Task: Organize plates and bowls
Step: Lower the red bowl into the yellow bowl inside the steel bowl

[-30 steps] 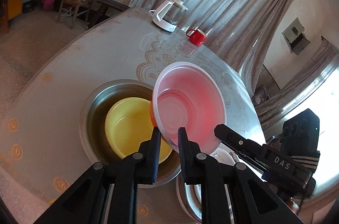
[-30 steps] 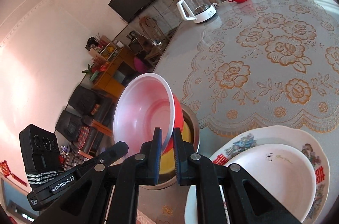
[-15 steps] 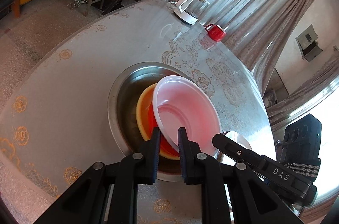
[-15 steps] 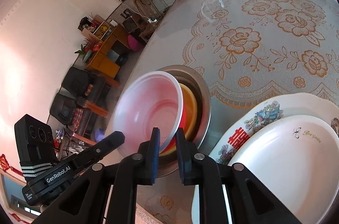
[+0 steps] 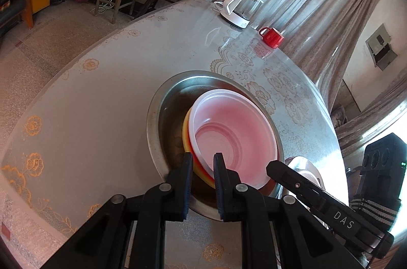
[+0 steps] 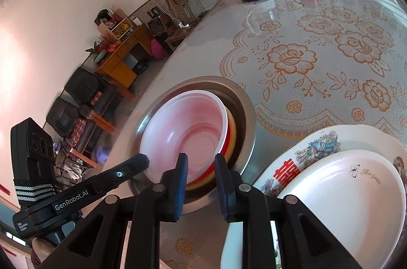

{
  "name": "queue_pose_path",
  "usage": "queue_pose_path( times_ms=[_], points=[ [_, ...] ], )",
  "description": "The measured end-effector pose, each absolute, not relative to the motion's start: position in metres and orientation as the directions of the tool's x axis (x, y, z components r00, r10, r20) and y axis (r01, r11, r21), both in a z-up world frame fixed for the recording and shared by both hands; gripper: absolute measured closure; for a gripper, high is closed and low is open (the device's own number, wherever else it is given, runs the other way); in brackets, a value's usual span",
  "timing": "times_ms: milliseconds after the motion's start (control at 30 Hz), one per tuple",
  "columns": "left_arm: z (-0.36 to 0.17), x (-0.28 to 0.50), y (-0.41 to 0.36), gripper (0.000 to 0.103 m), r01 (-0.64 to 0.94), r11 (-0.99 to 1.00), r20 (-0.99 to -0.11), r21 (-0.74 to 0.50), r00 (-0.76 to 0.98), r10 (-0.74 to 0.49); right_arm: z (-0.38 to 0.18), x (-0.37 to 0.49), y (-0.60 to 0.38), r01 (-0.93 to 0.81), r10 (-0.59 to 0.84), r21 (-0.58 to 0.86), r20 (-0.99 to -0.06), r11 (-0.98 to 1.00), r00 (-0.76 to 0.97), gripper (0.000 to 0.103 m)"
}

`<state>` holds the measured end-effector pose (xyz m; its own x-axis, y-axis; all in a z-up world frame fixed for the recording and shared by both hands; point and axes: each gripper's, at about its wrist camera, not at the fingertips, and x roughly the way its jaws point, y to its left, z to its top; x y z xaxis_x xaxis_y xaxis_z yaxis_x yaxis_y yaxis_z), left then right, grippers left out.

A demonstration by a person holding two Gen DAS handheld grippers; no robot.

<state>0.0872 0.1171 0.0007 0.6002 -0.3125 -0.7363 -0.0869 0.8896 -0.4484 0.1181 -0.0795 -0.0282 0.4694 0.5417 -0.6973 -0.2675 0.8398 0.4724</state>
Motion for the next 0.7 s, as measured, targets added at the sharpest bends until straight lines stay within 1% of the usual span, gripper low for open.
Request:
queue_pose_path(
  times_ms=[167, 233, 367, 500, 567, 700],
  points=[
    [0.001, 0.086, 0.12, 0.087, -0.097, 0.902, -0.737, -0.421, 0.615, -0.279, -0.033, 0.121, -0.07, -0.286, 0.539, 0.457, -0.714, 0.843, 0.447, 0.083],
    [0.001, 0.086, 0.121, 0.087, -0.098, 0.899, -0.734, -0.426, 0.619, -0.28, -0.033, 0.122, -0.069, -0.287, 0.539, 0.456, -0.713, 0.843, 0.449, 0.083],
    [0.004, 0.083, 0.12, 0.087, -0.095, 0.915, -0.73, -0.393, 0.636, -0.248, -0.033, 0.12, -0.072, -0.286, 0.546, 0.465, -0.706, 0.838, 0.451, 0.083],
    [0.003, 0.081, 0.12, 0.086, -0.09, 0.914, -0.725, -0.395, 0.642, -0.249, -0.032, 0.116, -0.077, -0.28, 0.558, 0.484, -0.691, 0.829, 0.459, 0.081],
    [0.005, 0.079, 0.12, 0.086, -0.089, 0.921, -0.723, -0.379, 0.65, -0.235, -0.03, 0.115, -0.081, -0.273, 0.563, 0.495, -0.682, 0.825, 0.467, 0.078],
    [0.007, 0.077, 0.117, 0.085, -0.086, 0.934, -0.722, -0.348, 0.66, -0.208, -0.026, 0.113, -0.086, -0.267, 0.558, 0.493, -0.675, 0.828, 0.483, 0.078]
  ],
)
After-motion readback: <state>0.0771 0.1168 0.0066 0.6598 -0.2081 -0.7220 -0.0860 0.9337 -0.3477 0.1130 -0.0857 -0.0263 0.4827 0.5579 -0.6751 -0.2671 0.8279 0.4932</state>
